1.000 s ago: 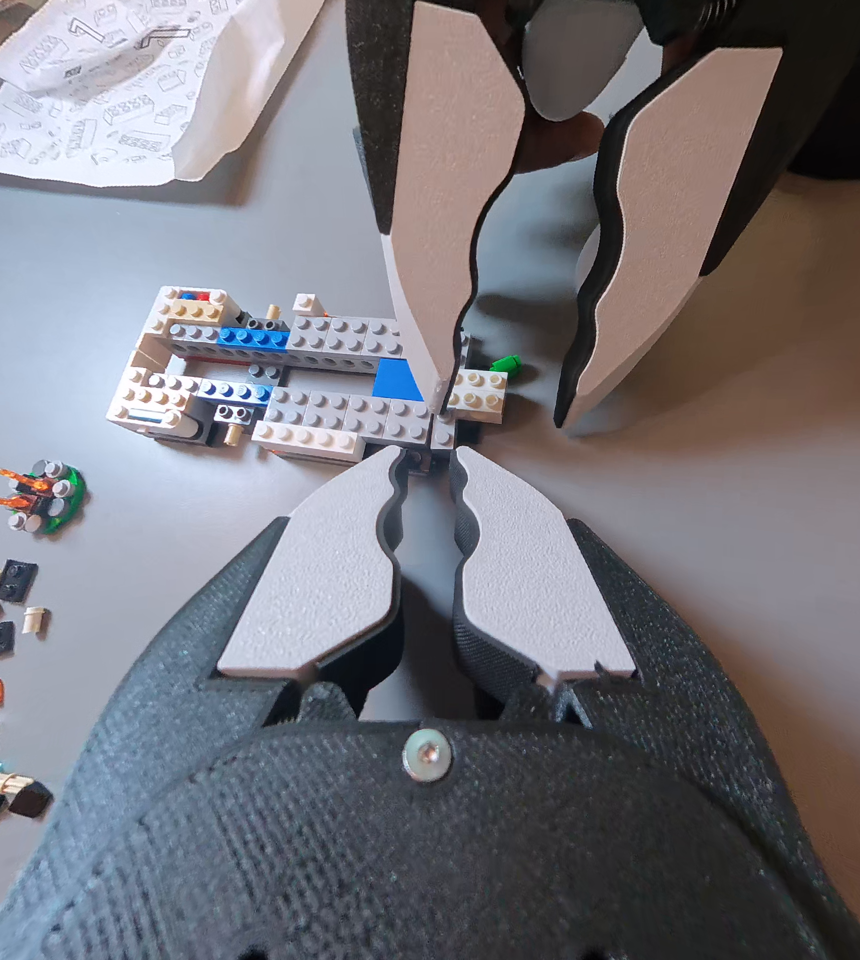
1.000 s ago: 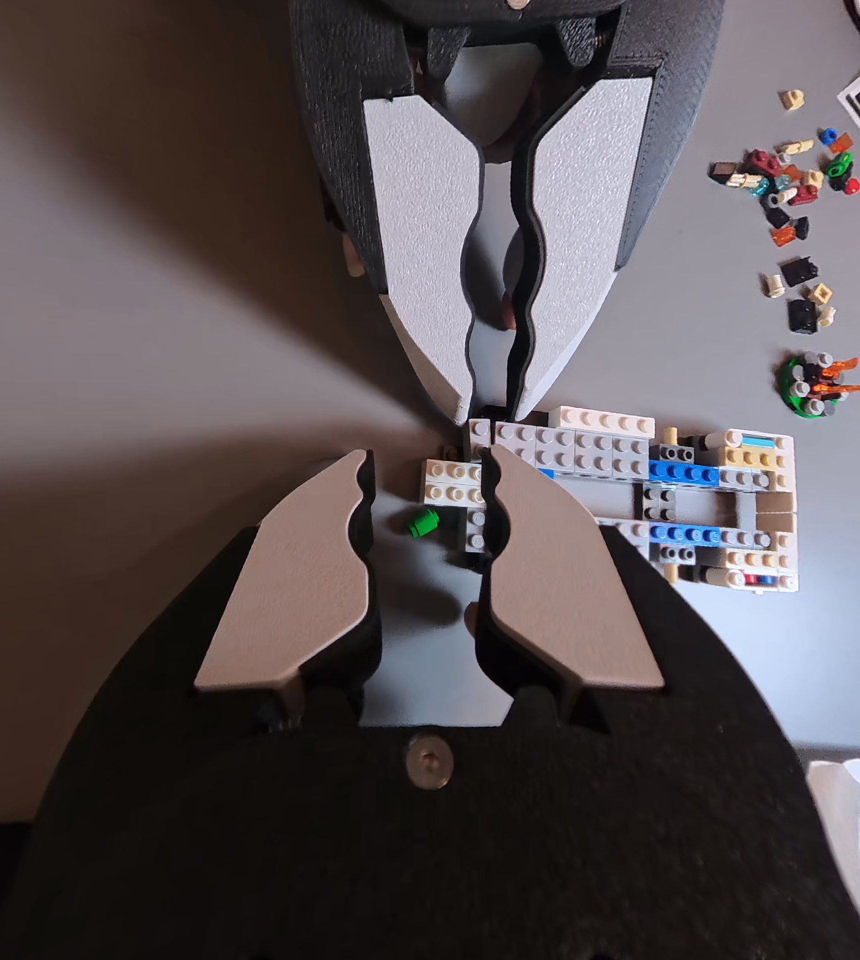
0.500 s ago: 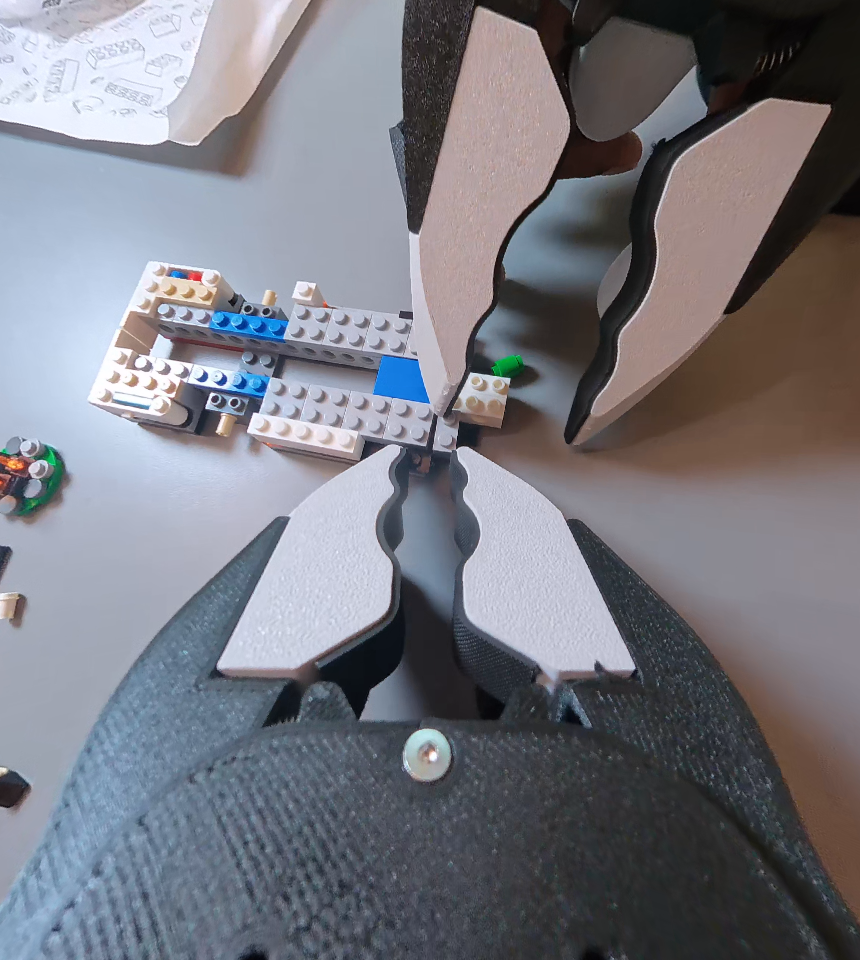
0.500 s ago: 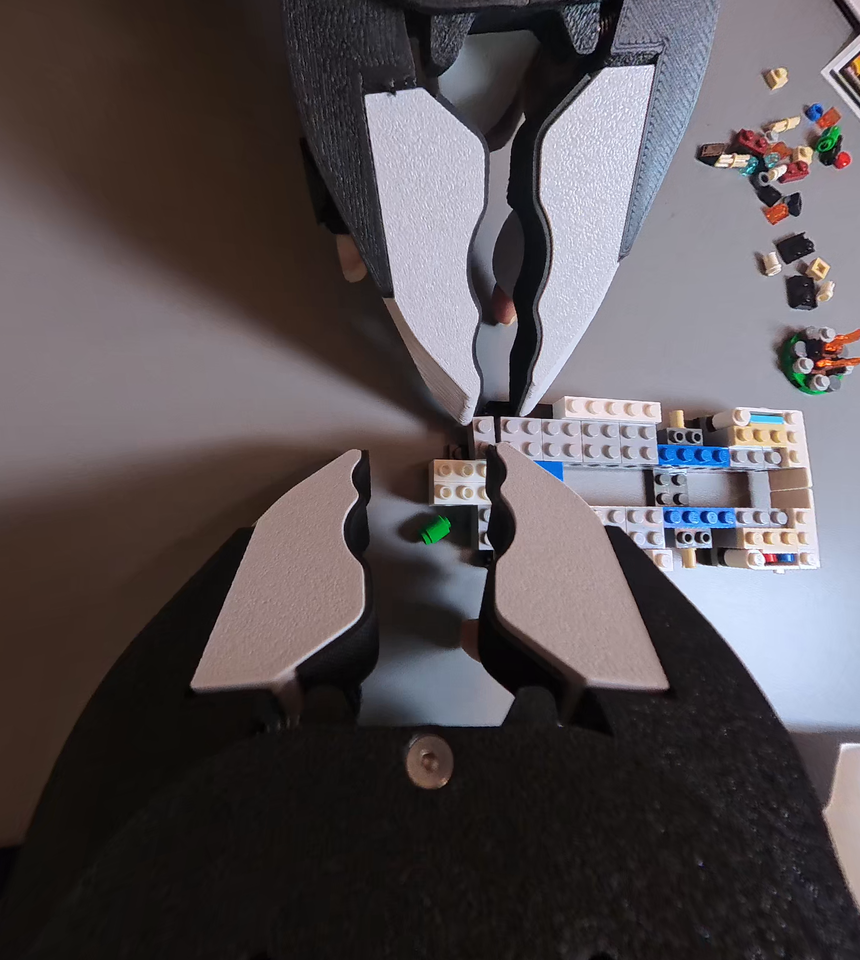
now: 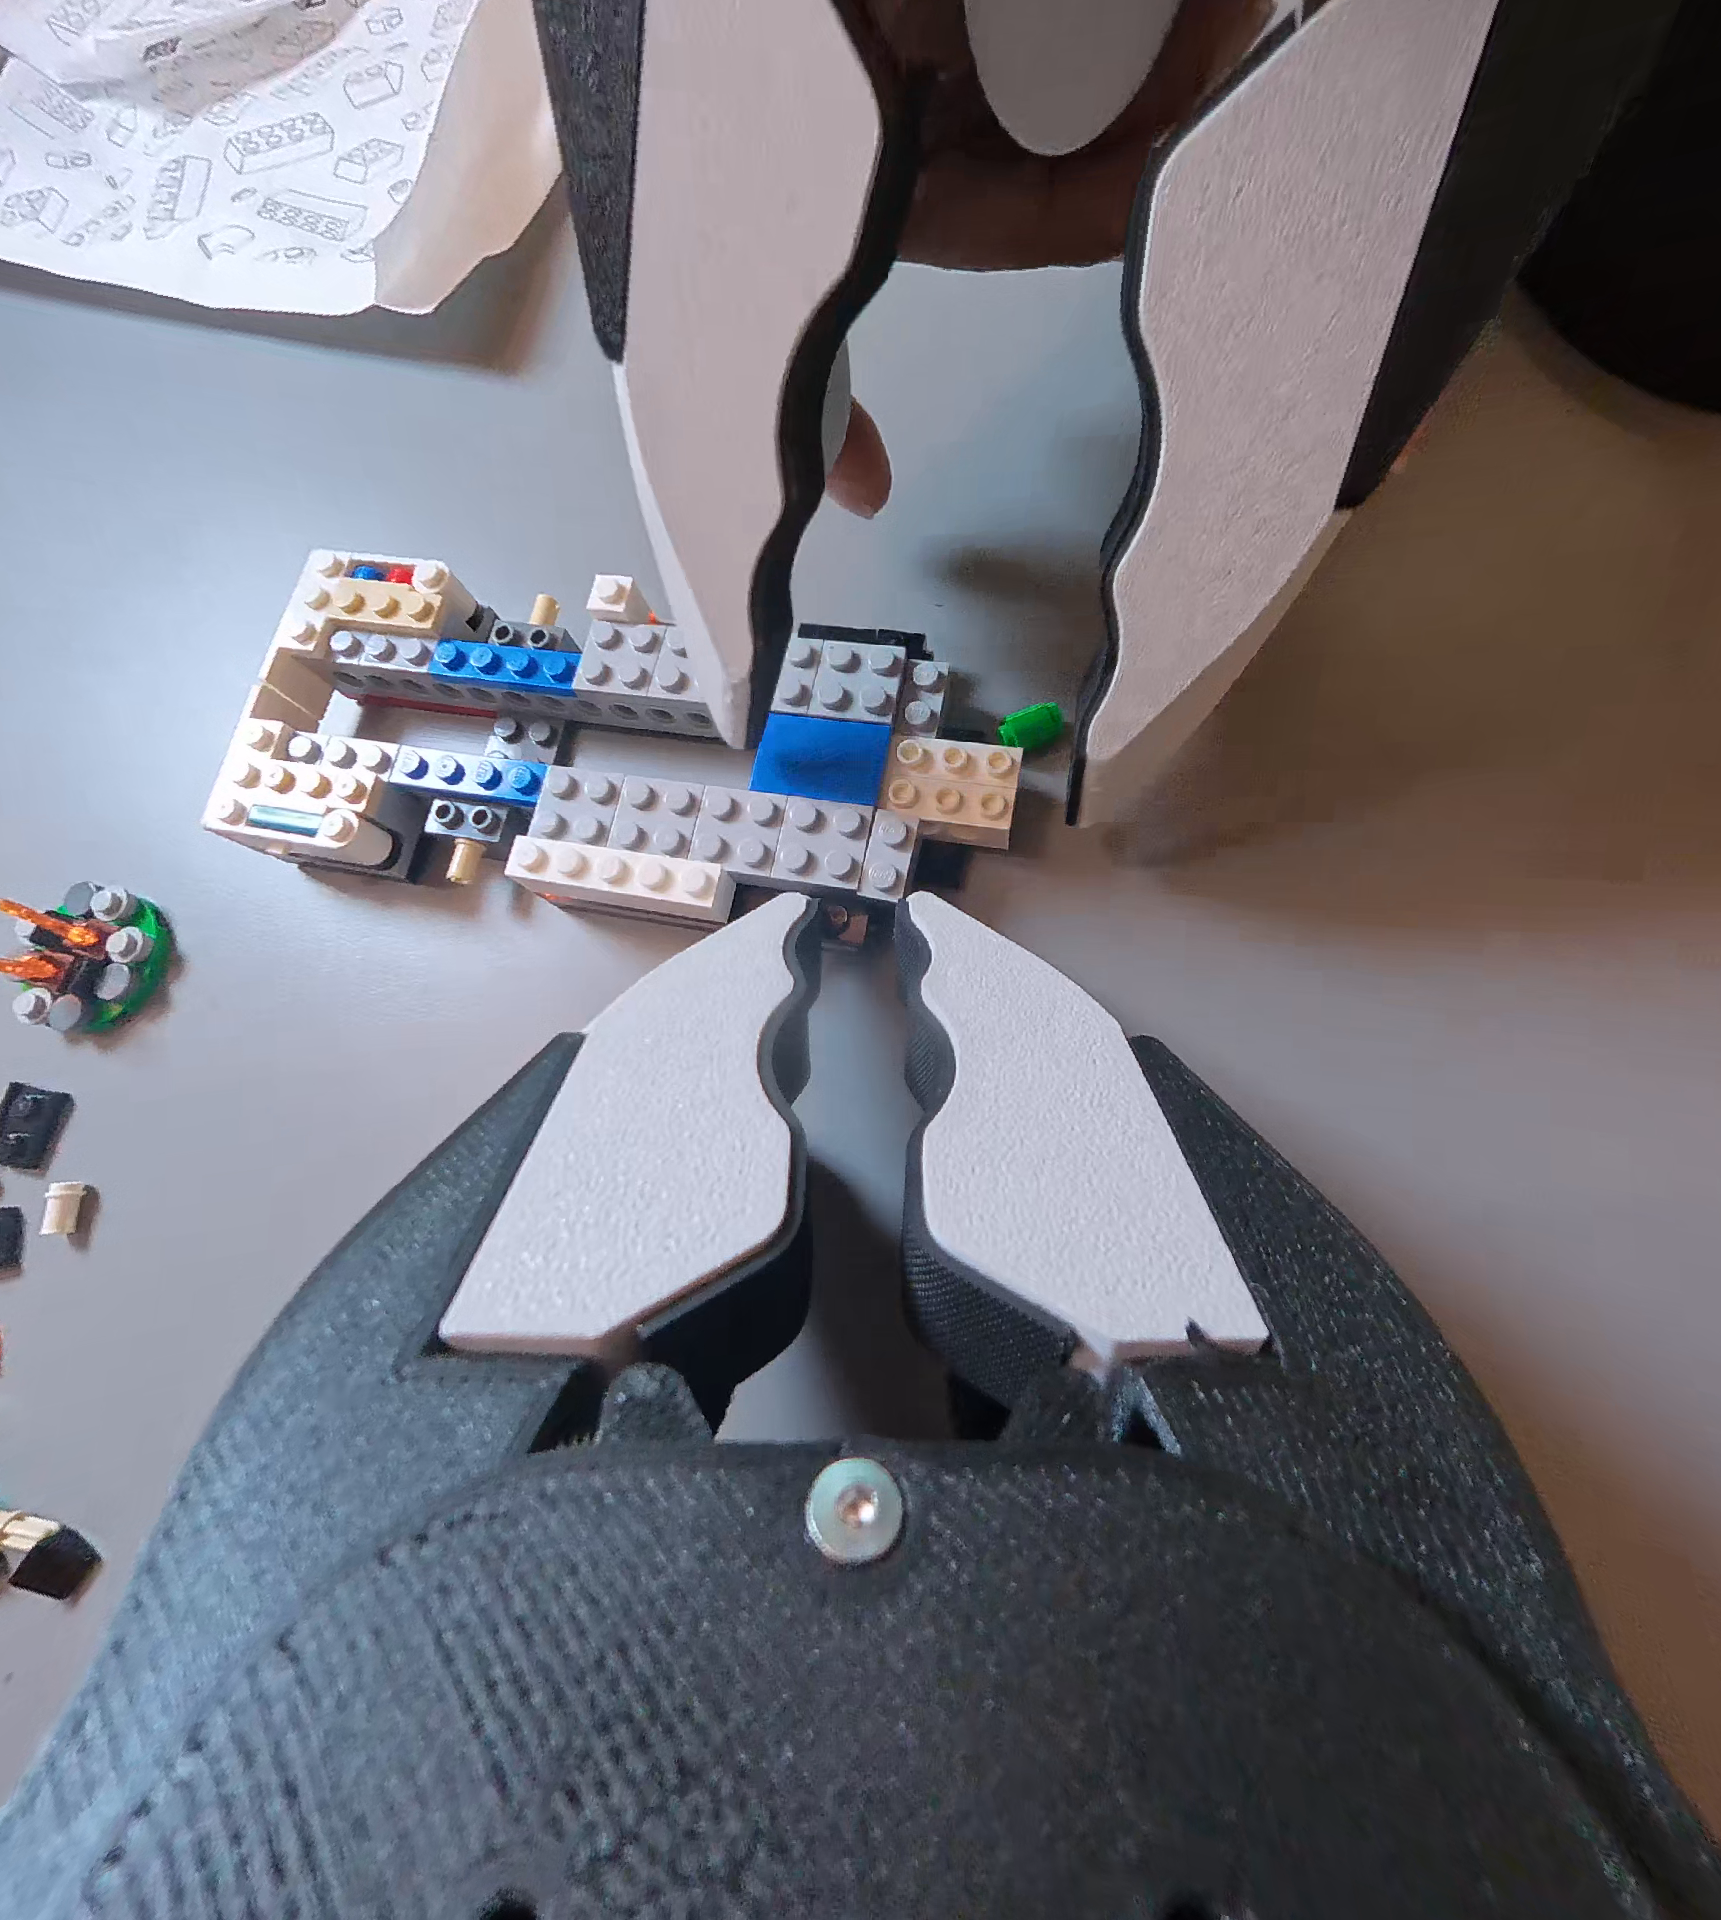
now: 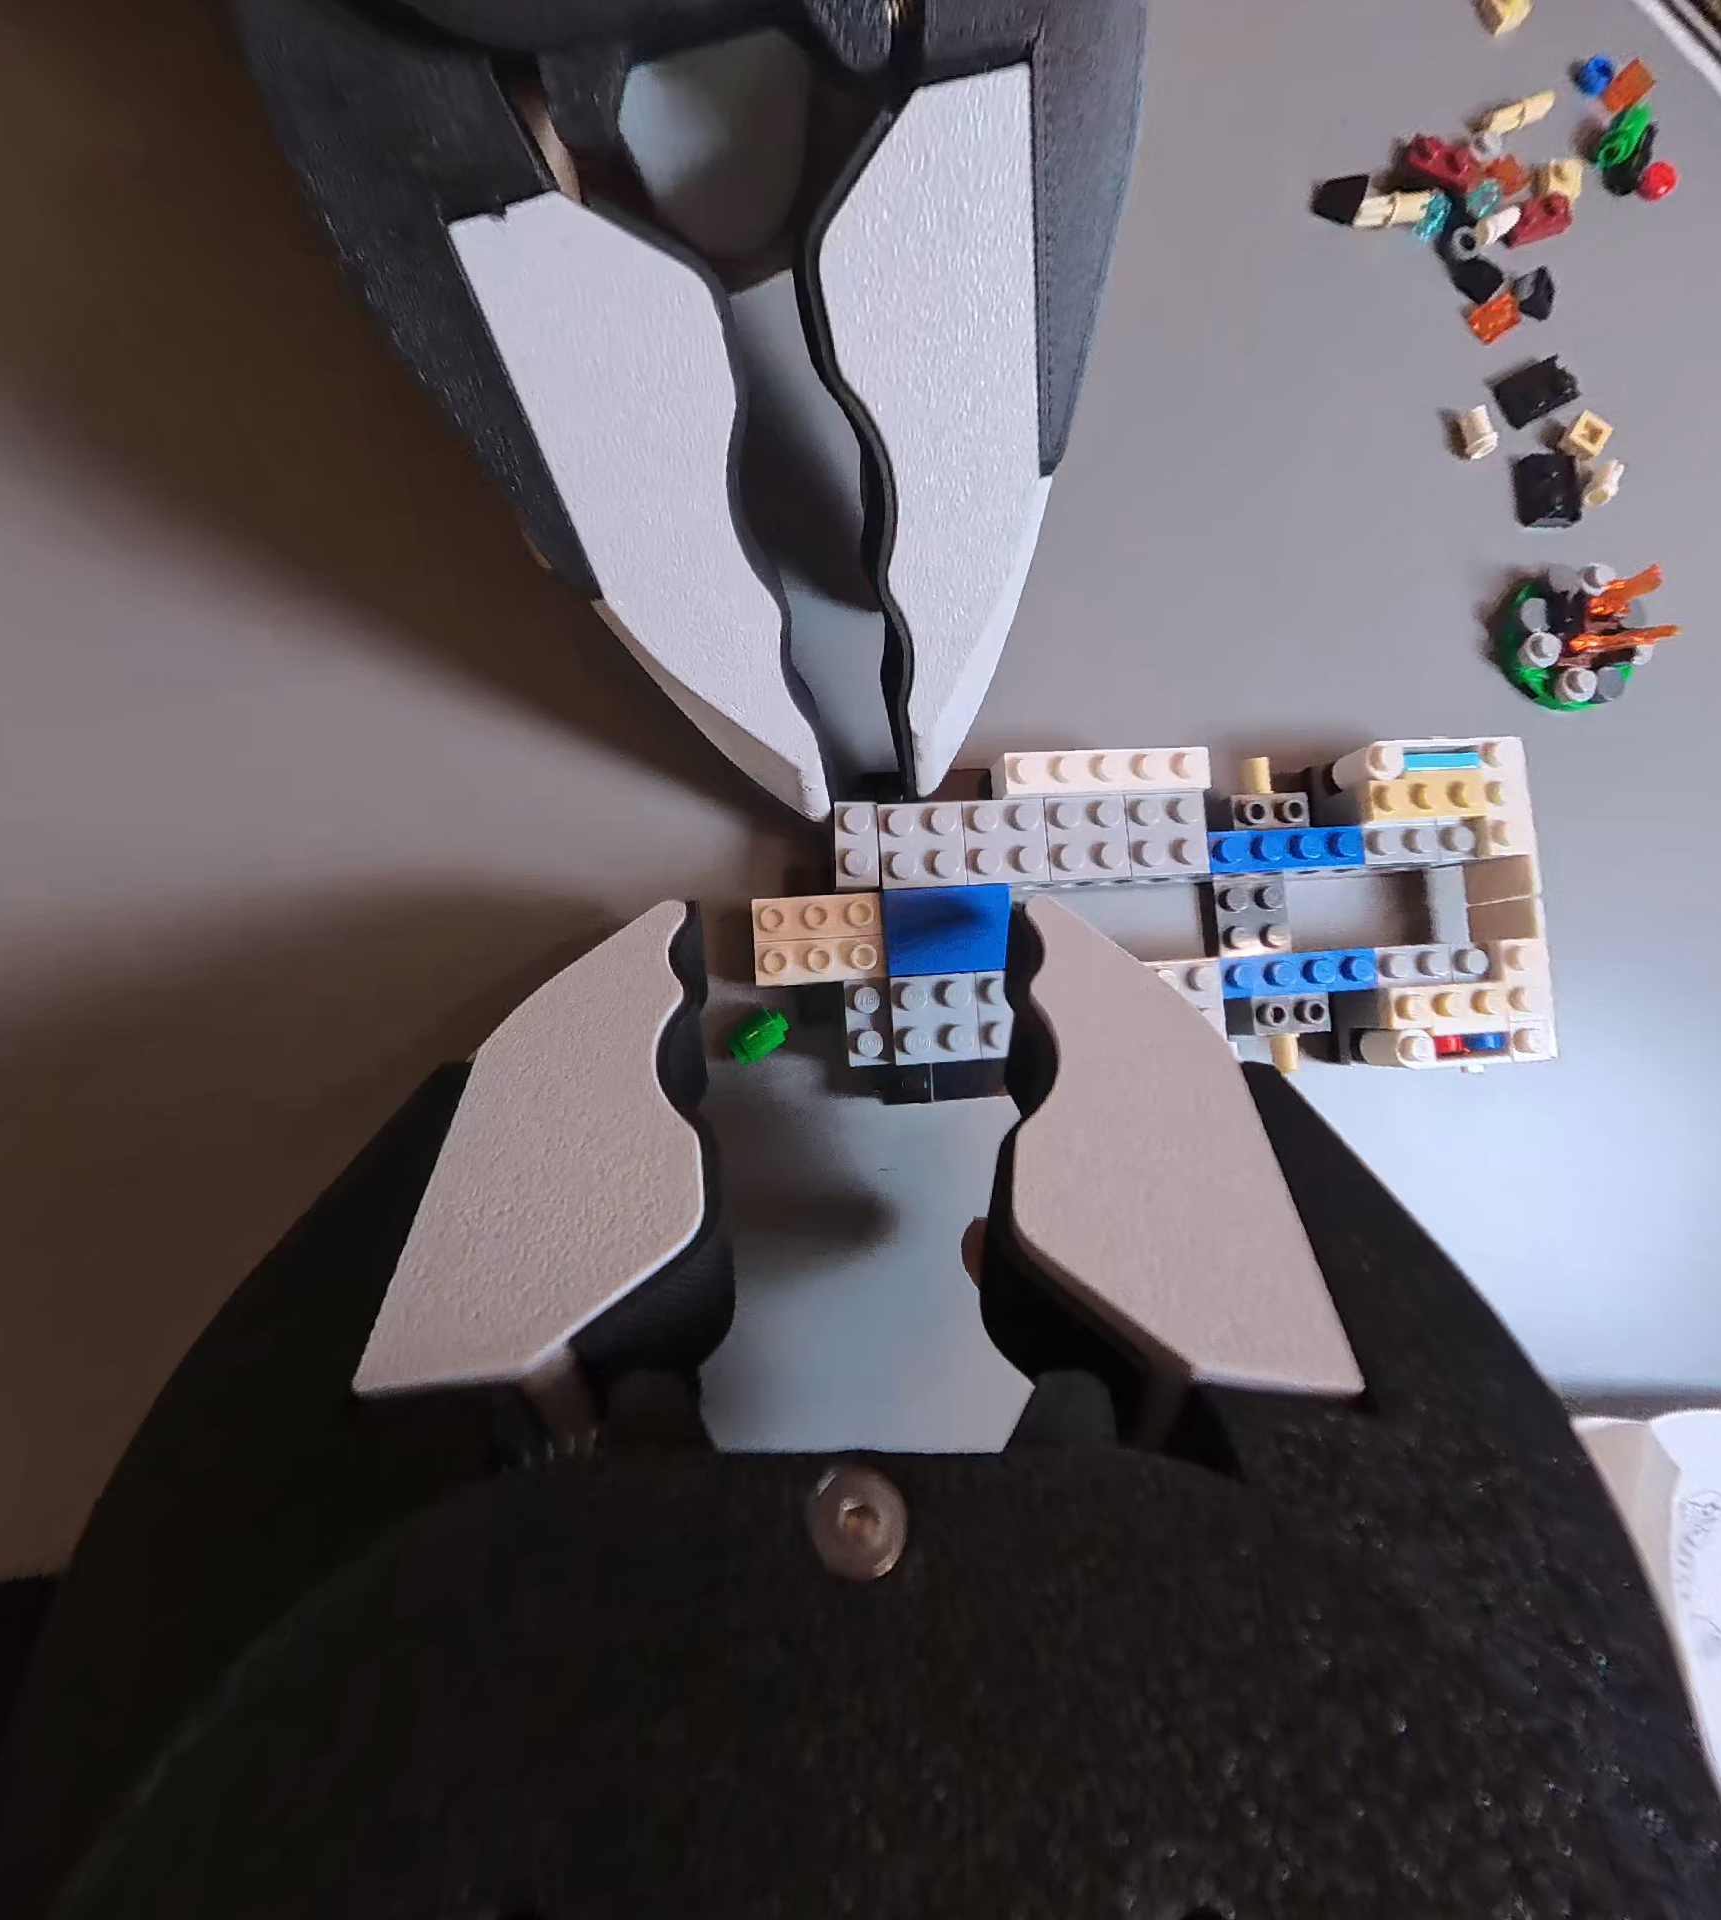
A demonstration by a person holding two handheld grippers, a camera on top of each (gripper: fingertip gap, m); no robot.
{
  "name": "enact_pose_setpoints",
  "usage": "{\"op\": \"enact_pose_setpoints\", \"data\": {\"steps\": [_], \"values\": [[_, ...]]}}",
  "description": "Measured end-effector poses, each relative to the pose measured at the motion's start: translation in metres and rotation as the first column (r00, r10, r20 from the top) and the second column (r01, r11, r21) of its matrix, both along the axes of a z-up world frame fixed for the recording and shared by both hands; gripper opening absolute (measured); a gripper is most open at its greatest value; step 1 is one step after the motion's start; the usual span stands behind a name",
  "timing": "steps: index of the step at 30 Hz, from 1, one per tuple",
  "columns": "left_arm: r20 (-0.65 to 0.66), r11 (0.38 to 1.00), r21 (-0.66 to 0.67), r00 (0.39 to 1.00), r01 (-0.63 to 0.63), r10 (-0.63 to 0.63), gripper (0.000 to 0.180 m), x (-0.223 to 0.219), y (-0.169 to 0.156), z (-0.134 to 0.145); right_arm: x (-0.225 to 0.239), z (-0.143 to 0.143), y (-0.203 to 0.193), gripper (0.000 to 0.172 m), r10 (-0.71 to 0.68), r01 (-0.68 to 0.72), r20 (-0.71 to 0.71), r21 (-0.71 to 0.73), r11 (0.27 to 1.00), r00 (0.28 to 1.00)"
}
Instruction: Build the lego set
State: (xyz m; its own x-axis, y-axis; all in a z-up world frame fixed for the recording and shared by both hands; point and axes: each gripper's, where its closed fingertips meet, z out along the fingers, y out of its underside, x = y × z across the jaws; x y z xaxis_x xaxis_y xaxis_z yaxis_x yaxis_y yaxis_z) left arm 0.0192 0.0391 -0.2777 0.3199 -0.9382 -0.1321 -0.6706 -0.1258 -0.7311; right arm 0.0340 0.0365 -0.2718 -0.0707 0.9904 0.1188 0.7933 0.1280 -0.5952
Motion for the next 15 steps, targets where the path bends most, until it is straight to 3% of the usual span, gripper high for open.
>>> {"op": "enact_pose_setpoints", "data": {"steps": [5,15], "values": [[-0.017,1.000,0.005,1.000,-0.026,0.026,0.013,0.000,0.001,0.000,-0.002,-0.006,0.005,0.052,0.021,-0.022,0.056,0.018,1.000,0.998],[-0.026,0.999,0.012,0.998,-0.048,0.048,0.014,0.001,0.002,0.000,-0.004,0.003,0.003,0.044,0.073,-0.074,0.014,0.087,0.993,0.997]]}}
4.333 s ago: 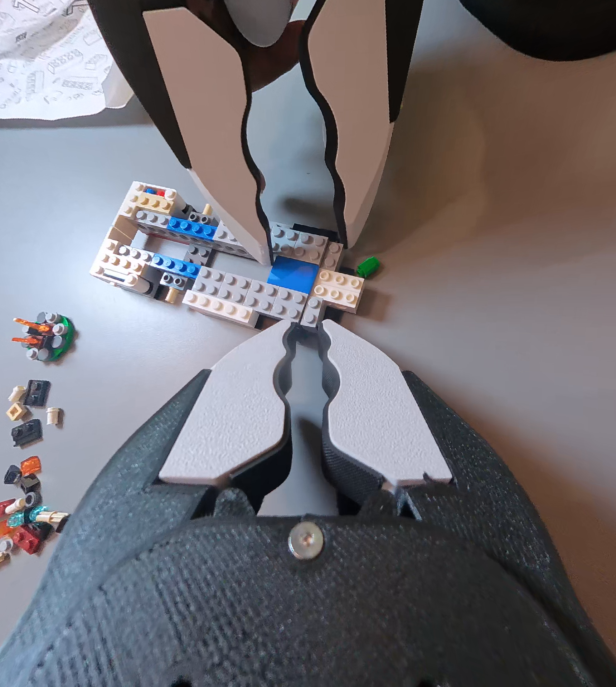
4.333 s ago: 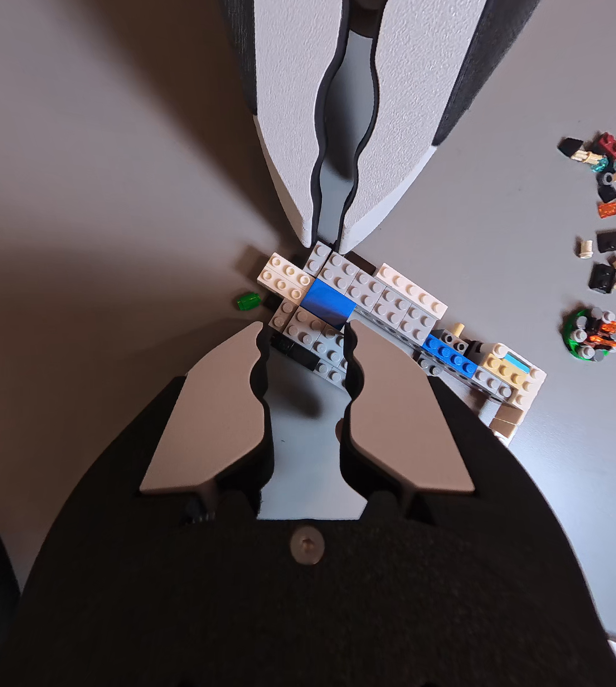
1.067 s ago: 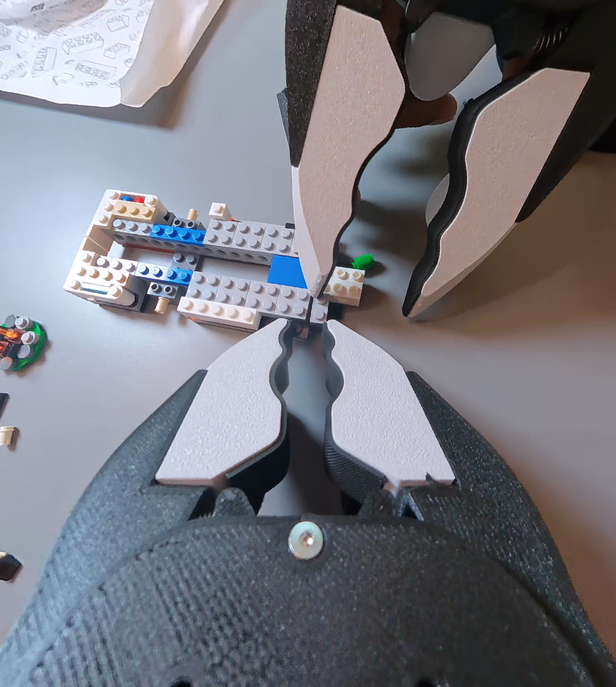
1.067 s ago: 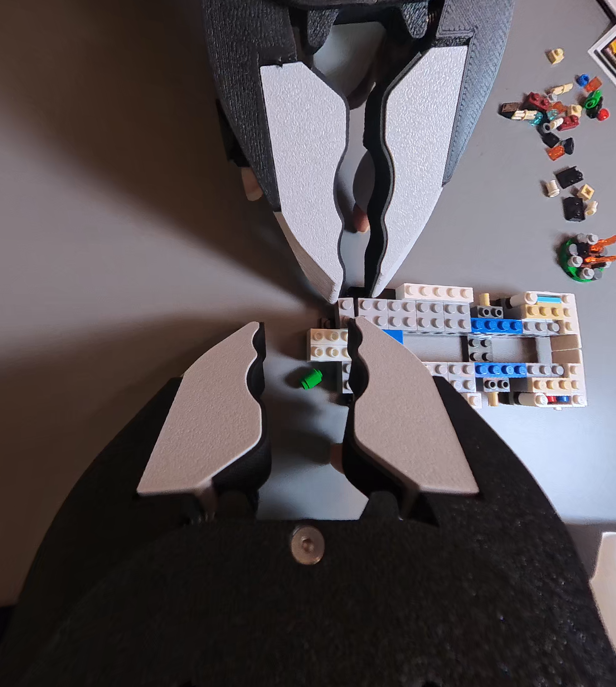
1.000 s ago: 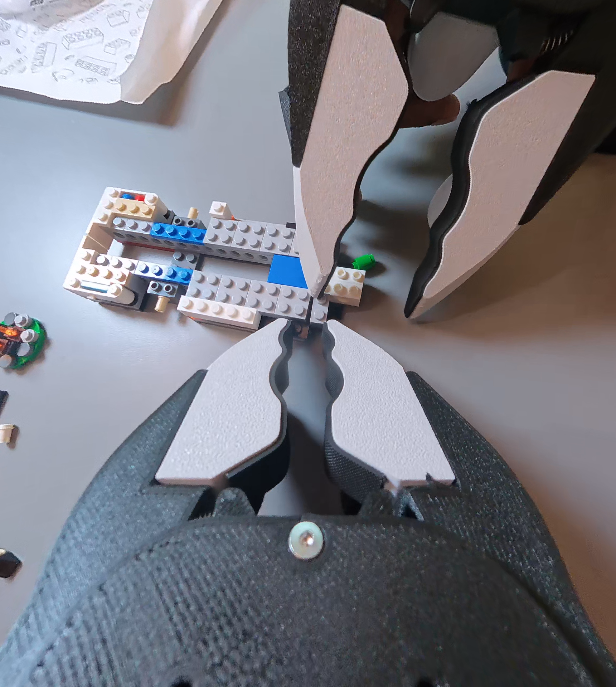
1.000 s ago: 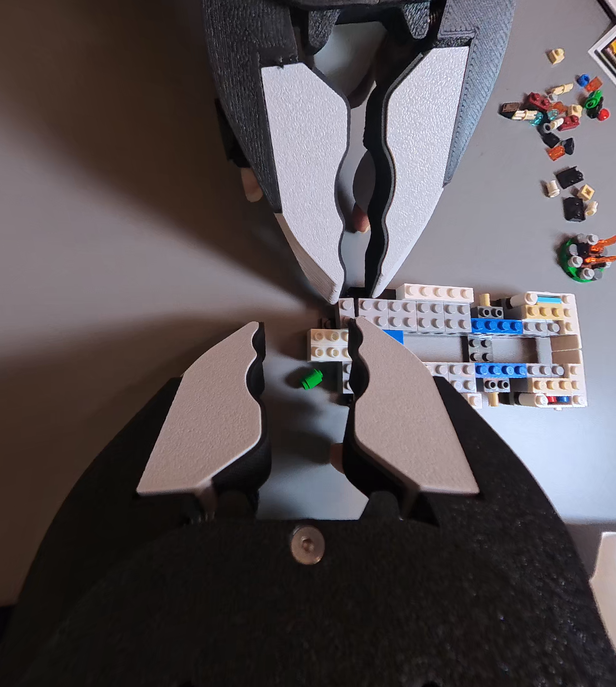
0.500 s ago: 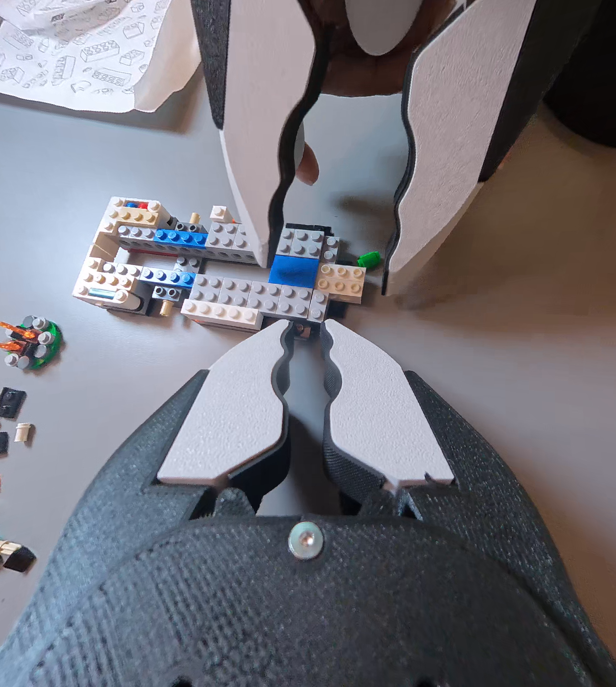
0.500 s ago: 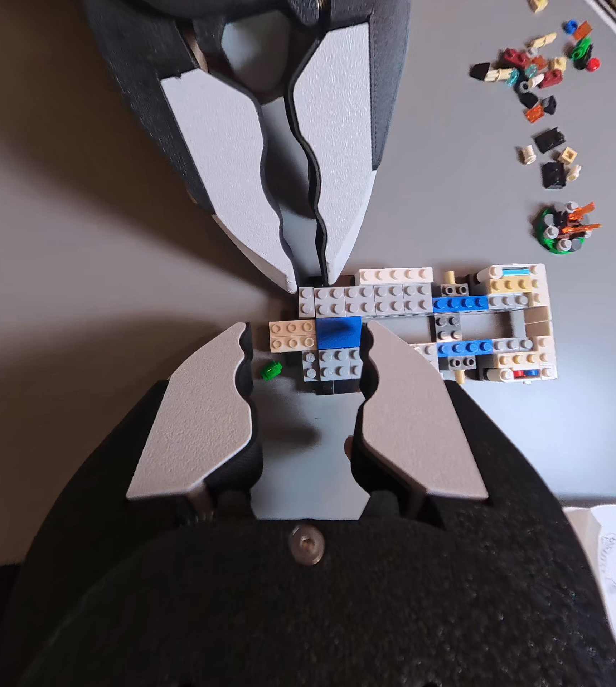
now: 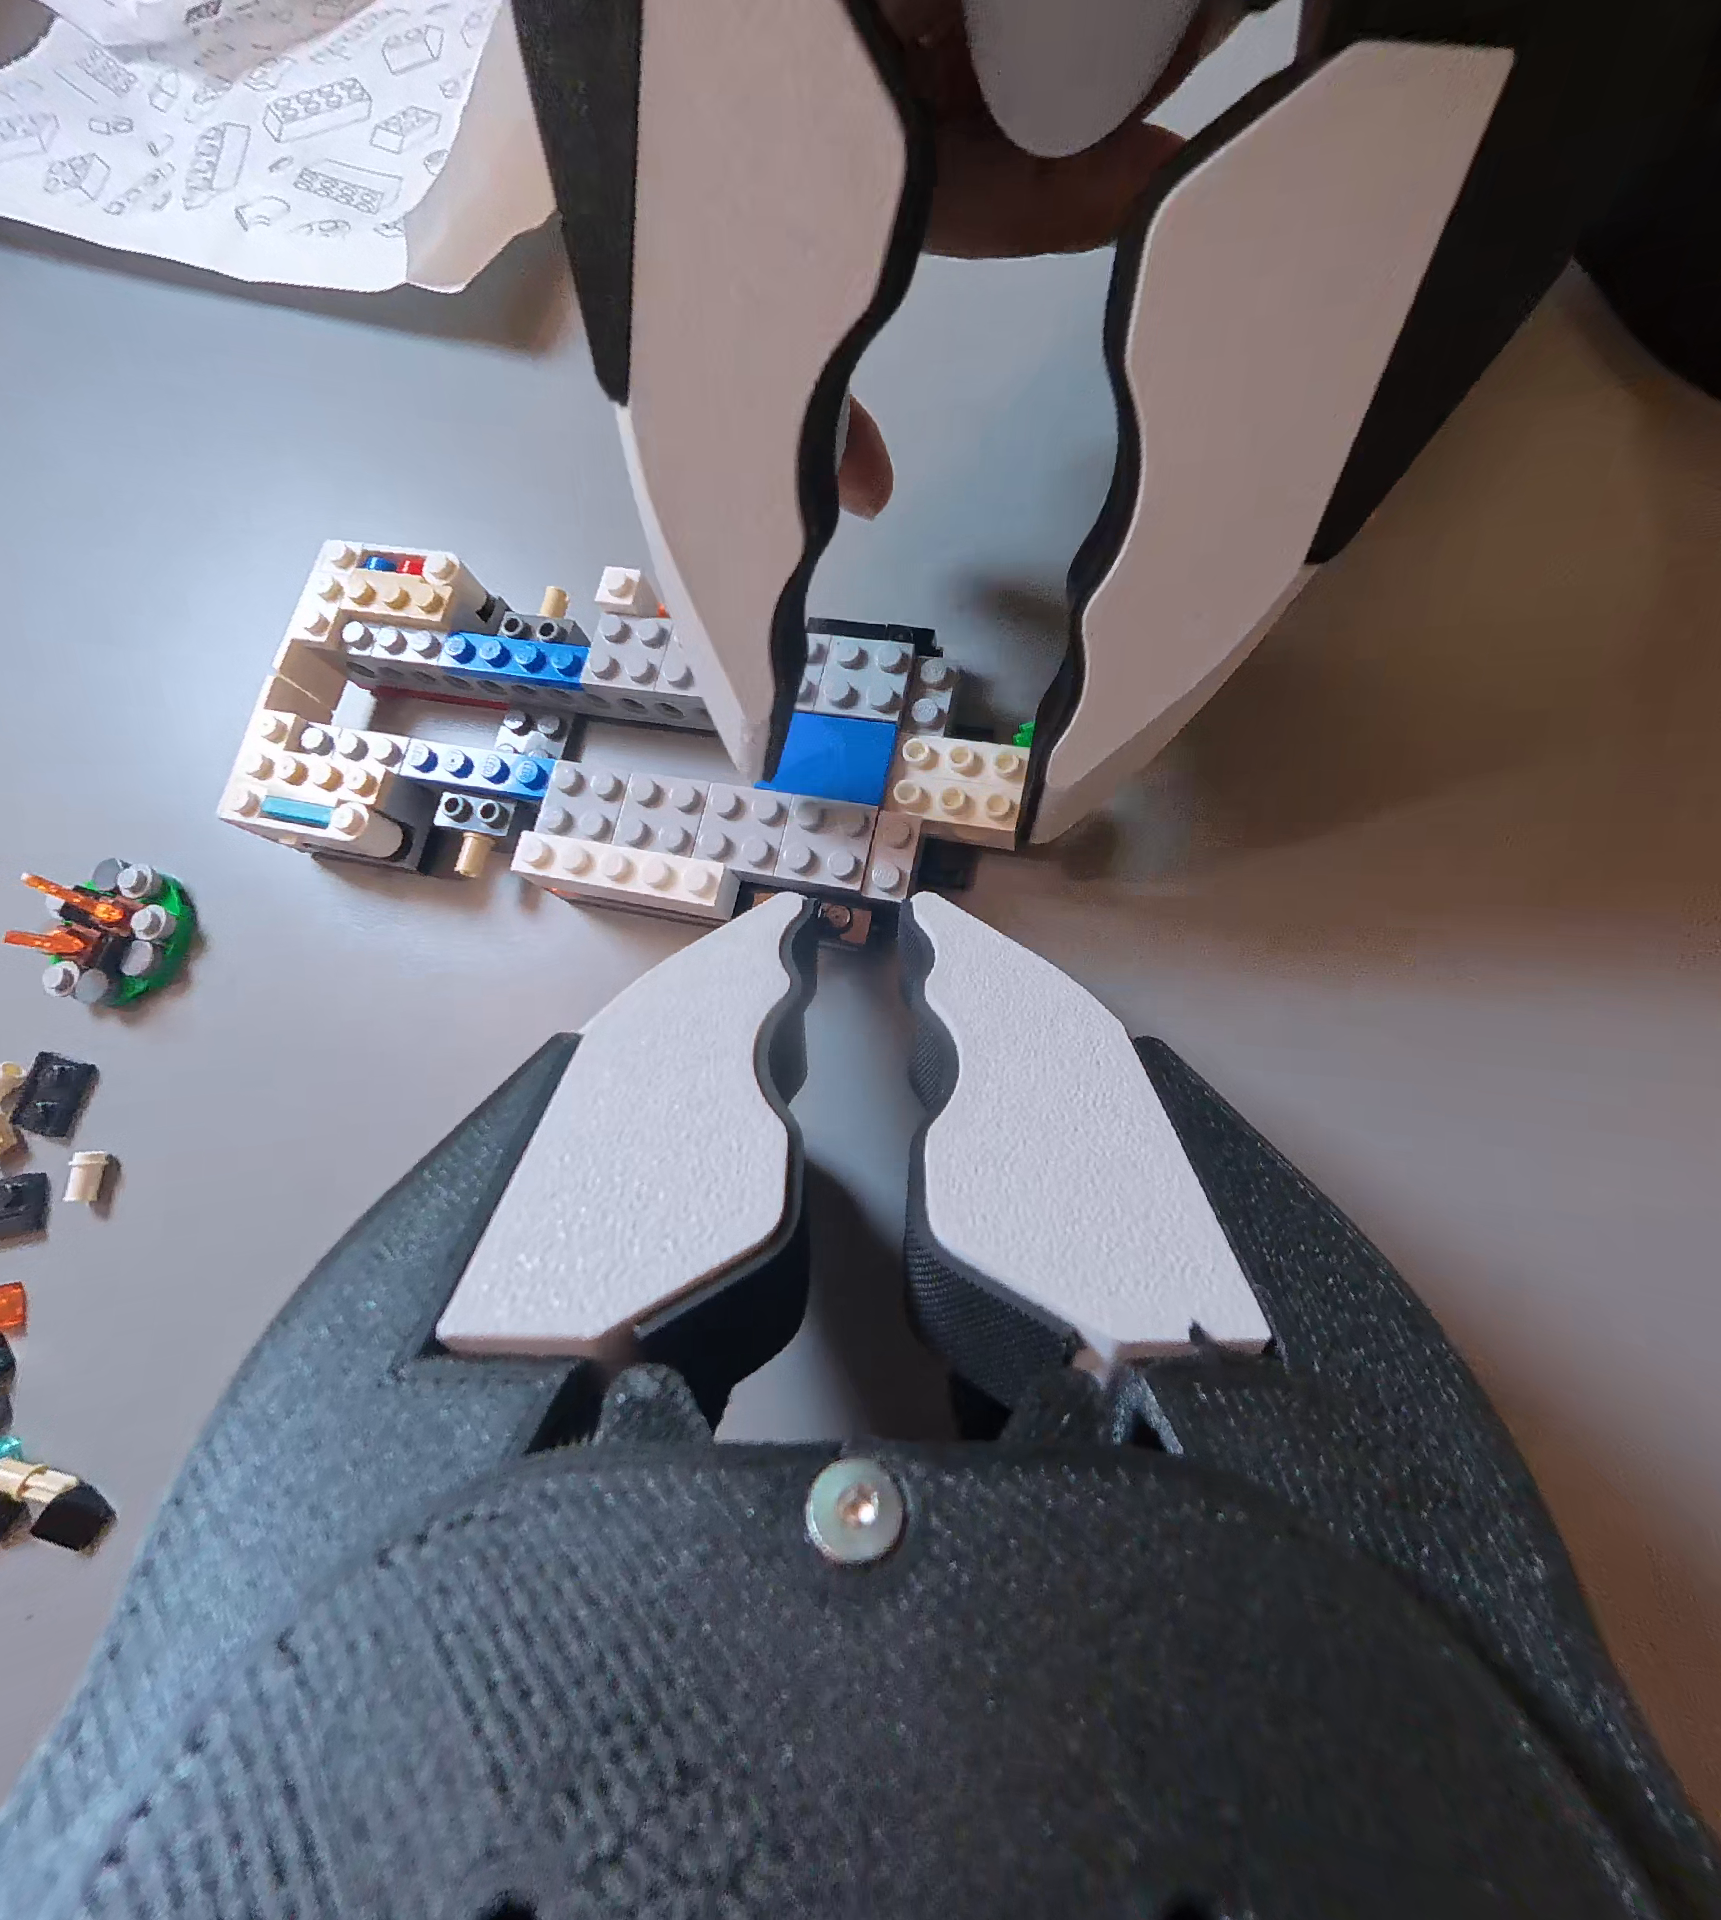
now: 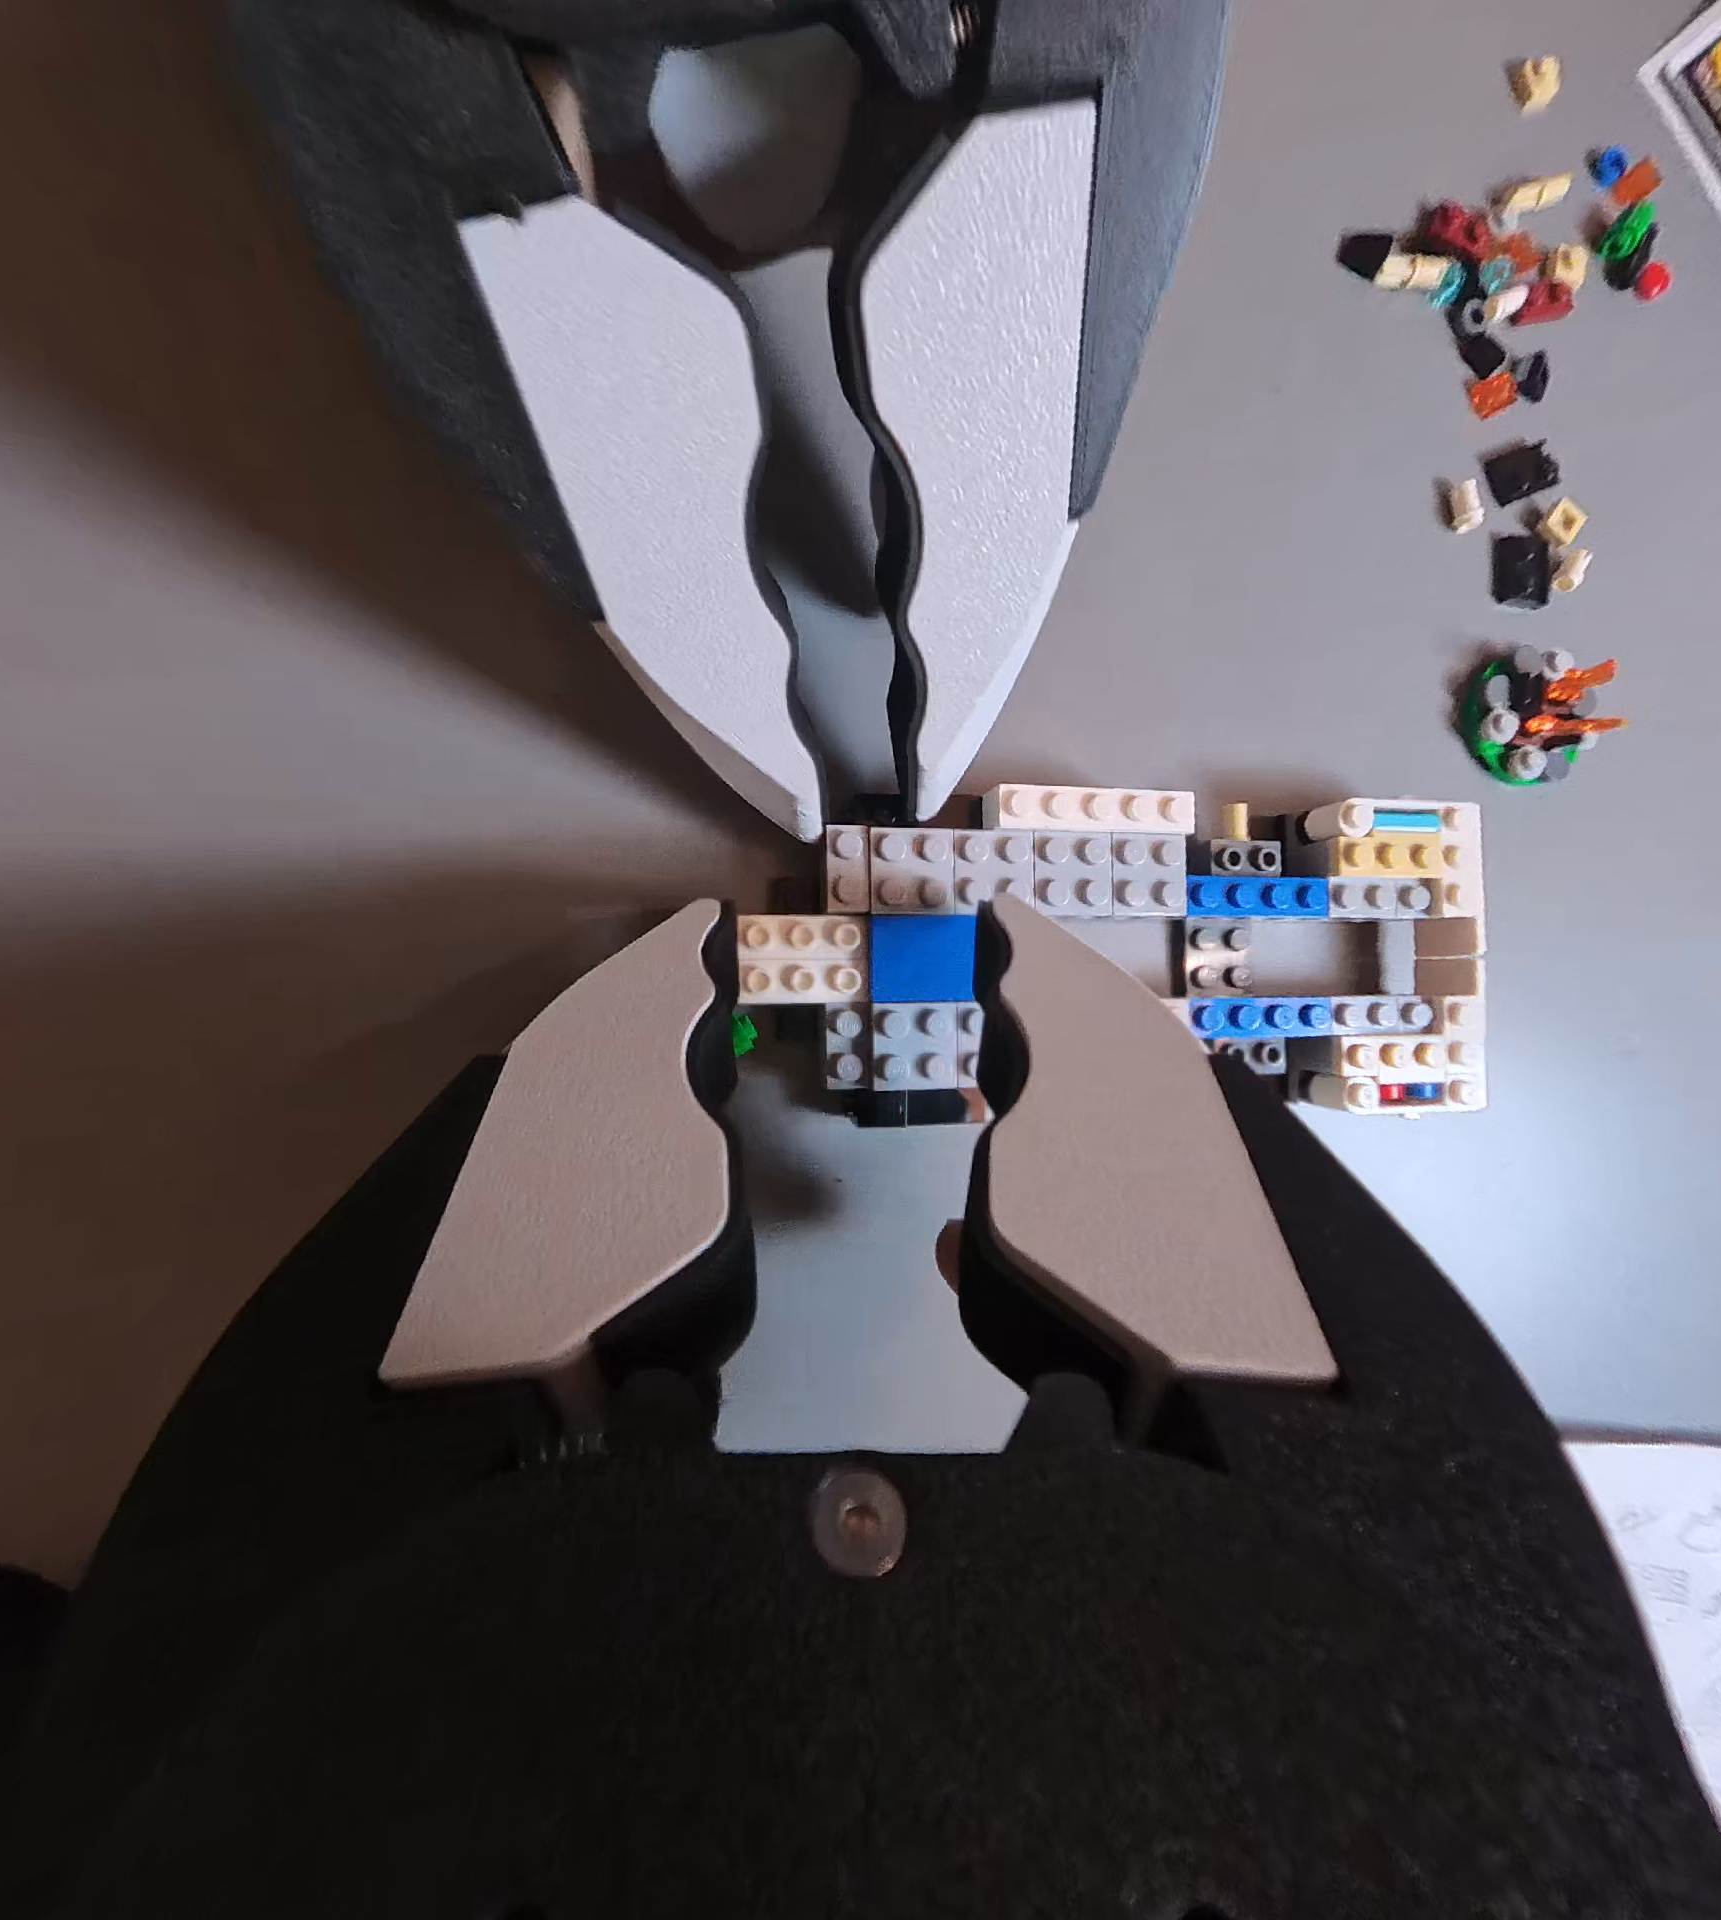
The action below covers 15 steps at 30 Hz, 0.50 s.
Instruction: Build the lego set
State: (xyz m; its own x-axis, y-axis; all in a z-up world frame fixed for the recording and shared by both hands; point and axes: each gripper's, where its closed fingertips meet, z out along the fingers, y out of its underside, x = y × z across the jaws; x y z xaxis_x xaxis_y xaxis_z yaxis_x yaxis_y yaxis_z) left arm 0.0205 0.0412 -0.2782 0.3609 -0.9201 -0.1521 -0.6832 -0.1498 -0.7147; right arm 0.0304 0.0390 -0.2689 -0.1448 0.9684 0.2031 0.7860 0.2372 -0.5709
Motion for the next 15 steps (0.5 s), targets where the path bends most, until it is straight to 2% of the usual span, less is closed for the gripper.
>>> {"op": "enact_pose_setpoints", "data": {"steps": [6,15], "values": [[0.003,1.000,0.001,1.000,0.000,0.000,0.014,0.001,0.001,0.000,-0.003,0.003,-0.015,0.026,0.075,-0.073,-0.036,0.035,0.997,0.997],[-0.001,1.000,0.001,1.000,-0.001,0.001,0.014,0.001,0.003,0.000,-0.003,-0.004,-0.005,0.014,0.016,-0.015,-0.023,0.043,0.999,1.000]]}}
